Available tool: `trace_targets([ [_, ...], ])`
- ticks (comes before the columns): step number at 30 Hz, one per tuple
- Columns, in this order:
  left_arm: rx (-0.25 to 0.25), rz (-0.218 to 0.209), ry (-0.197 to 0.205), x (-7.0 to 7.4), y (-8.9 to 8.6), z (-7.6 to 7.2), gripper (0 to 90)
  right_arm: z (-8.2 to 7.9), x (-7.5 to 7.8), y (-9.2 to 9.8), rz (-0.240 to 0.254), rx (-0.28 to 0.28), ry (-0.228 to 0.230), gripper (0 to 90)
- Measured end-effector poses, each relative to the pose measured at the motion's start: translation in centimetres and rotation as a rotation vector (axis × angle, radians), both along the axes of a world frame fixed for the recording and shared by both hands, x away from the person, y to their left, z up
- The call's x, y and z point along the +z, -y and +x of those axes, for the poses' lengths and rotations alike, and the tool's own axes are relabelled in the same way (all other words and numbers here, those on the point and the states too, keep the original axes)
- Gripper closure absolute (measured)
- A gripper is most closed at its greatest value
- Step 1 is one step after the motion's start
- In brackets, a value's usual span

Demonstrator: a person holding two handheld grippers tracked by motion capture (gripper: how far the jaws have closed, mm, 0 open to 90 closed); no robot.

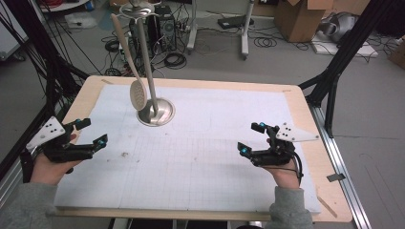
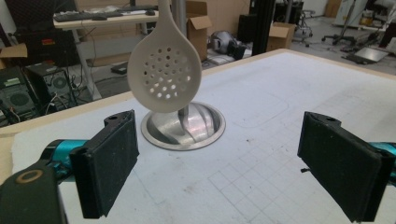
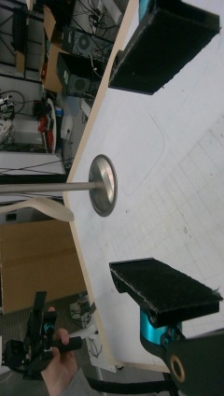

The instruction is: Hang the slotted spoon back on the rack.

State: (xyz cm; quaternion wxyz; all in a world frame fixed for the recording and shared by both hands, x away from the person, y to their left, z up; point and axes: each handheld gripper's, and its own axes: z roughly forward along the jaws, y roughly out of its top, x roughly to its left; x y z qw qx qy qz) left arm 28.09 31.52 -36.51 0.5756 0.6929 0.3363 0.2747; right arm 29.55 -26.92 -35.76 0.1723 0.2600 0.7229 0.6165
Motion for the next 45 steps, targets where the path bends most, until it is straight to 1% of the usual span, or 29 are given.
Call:
trace_targets([
  [2,0.007,-0.008,0.004,-0.1,-0.2,-0.3,12.7,0.0,0.0,0.0,0.003,-0.002,-0.005,9.8],
  [3,0.008,-0.013,0.007,-0.2,-0.3,-0.5,12.7,0.0,-0.1,0.1,0.003,-0.004,0.003,9.8],
  [6,0.014,-0.031,0.014,-0.2,-0.6,-0.8,12.7,0.0,-0.2,0.2,0.004,-0.009,0.0,9.8],
  [9,0.028,-0.035,0.024,-0.1,-0.8,-1.1,12.7,0.0,-0.2,0.3,0.003,-0.016,-0.011,9.8],
  [12,0.036,-0.047,0.028,-0.1,-1.2,-1.4,12.7,0.0,-0.2,0.3,0.003,-0.016,-0.006,9.8],
  [17,0.048,-0.045,0.017,-0.4,-1.7,-1.7,12.7,0.1,-0.4,0.4,0.0,-0.018,-0.008,9.8],
  [19,0.053,-0.048,0.017,-0.5,-1.9,-1.8,12.7,0.1,-0.4,0.4,0.003,-0.022,-0.022,9.8],
  [20,0.054,-0.048,0.016,-0.6,-1.9,-1.8,12.7,0.1,-0.4,0.5,0.003,-0.02,-0.011,9.8],
  [23,0.056,-0.043,0.006,-0.9,-2.2,-1.8,12.7,0.1,-0.5,0.6,0.006,-0.027,-0.017,9.8],
  [26,0.072,-0.039,-0.002,-1.3,-2.5,-1.9,12.7,0.1,-0.5,1.0,0.006,-0.036,-0.022,9.8],
  [28,0.089,-0.045,-0.001,-1.5,-2.8,-2.0,12.7,0.1,-0.6,1.4,0.016,-0.044,-0.013,9.8],
  [32,0.123,-0.043,-0.009,-1.9,-3.5,-2.2,12.7,0.1,-1.2,2.4,0.009,-0.081,-0.027,9.8],
  [34,0.139,-0.048,-0.01,-2.0,-3.6,-2.3,12.7,0.1,-1.4,3.0,0.015,-0.099,-0.033,9.8],
  [37,0.152,-0.038,-0.011,-2.1,-3.6,-2.3,12.7,0.0,-1.6,3.9,0.035,-0.12,-0.025,9.8],
  [38,0.153,-0.038,-0.011,-2.1,-3.6,-2.3,12.7,-0.1,-1.7,4.1,0.041,-0.129,-0.032,9.8],
  [40,0.151,-0.04,-0.009,-2.1,-3.4,-2.2,12.7,-0.2,-1.7,4.5,0.052,-0.136,-0.03,9.8],
  [43,0.144,-0.041,-0.011,-2.1,-3.0,-2.2,12.5,-0.3,-1.6,4.6,0.058,-0.138,-0.021,9.8],
  [45,0.139,-0.032,-0.012,-2.1,-2.6,-2.1,11.6,-0.2,-1.6,4.5,0.058,-0.133,-0.02,9.8],
])
